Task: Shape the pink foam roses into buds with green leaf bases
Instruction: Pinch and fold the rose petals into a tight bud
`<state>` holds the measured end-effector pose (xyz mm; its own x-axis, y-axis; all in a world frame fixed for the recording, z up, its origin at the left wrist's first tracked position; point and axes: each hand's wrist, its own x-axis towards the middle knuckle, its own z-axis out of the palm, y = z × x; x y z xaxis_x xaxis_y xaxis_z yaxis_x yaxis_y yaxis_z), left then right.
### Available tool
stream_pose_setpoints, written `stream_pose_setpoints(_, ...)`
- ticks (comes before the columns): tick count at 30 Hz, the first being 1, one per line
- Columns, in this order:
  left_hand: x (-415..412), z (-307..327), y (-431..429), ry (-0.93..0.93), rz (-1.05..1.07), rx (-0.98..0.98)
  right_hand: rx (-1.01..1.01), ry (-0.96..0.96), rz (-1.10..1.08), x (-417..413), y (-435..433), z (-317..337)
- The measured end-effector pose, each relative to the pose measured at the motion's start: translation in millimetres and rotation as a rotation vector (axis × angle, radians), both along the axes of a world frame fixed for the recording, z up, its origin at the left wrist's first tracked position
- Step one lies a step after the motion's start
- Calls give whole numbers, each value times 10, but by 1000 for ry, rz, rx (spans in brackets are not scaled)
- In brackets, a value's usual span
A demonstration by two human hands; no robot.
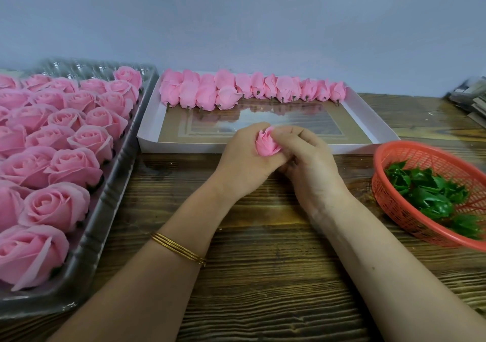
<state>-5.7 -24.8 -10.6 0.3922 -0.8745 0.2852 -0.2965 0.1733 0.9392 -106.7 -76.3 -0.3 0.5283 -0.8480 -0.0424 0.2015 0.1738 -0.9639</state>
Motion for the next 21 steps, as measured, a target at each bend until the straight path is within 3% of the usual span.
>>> stream_pose_setpoints(10, -16, 17, 4, -47, 1, 76, -3, 11, -6, 9, -15, -34)
stream_pose_setpoints(17, -30, 51, -9, 222, 111, -73, 74, -27, -5, 23, -55, -77)
stream_pose_setpoints(21, -13, 37, -46, 350, 155, -121, -42, 19, 52, 20, -26, -84)
